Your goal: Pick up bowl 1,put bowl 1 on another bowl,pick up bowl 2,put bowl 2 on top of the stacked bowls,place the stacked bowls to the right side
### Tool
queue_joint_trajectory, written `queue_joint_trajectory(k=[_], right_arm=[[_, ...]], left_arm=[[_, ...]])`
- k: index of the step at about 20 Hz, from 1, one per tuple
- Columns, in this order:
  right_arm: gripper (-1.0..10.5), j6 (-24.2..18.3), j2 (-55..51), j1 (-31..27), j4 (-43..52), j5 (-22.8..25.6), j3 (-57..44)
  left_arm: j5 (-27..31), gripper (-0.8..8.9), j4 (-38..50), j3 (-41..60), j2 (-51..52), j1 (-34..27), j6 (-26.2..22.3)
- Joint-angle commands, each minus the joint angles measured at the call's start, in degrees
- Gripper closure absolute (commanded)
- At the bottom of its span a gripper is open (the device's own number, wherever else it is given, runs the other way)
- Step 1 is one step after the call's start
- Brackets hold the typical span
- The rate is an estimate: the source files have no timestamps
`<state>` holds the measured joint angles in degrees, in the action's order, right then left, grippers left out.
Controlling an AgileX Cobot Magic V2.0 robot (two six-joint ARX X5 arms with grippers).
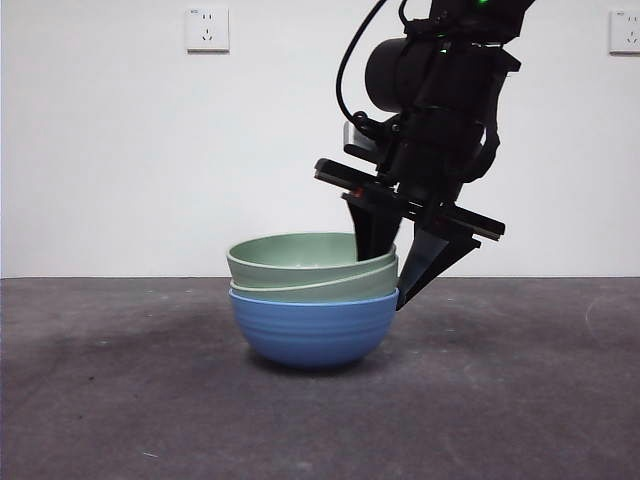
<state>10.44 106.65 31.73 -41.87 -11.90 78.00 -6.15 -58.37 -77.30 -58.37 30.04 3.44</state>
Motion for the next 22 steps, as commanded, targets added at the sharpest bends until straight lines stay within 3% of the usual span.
queue_joint_trajectory(k=[1,4,15,22], right_arm=[[8.9,0.44,0.5,-0.33,-0.17,-0.11,0.02],[9.6,0.42,0.5,-0.59,-0.15,-0.11,0.02],[9.6,0.02,-0.98,-1.75,0.22,-0.2,0.04],[9.6,-1.11,-5.64,-10.19,-0.63,-0.13,0.04]], left_arm=[[0.04,4.93,0.02,-0.02,0.04,-0.13,-0.63],[0.07,4.94,0.09,-0.02,0.04,-0.13,-0.63],[0.07,4.94,0.26,-0.02,0.04,-0.13,-0.66],[0.04,4.94,0.26,-0.02,0.02,-0.13,-0.66]])
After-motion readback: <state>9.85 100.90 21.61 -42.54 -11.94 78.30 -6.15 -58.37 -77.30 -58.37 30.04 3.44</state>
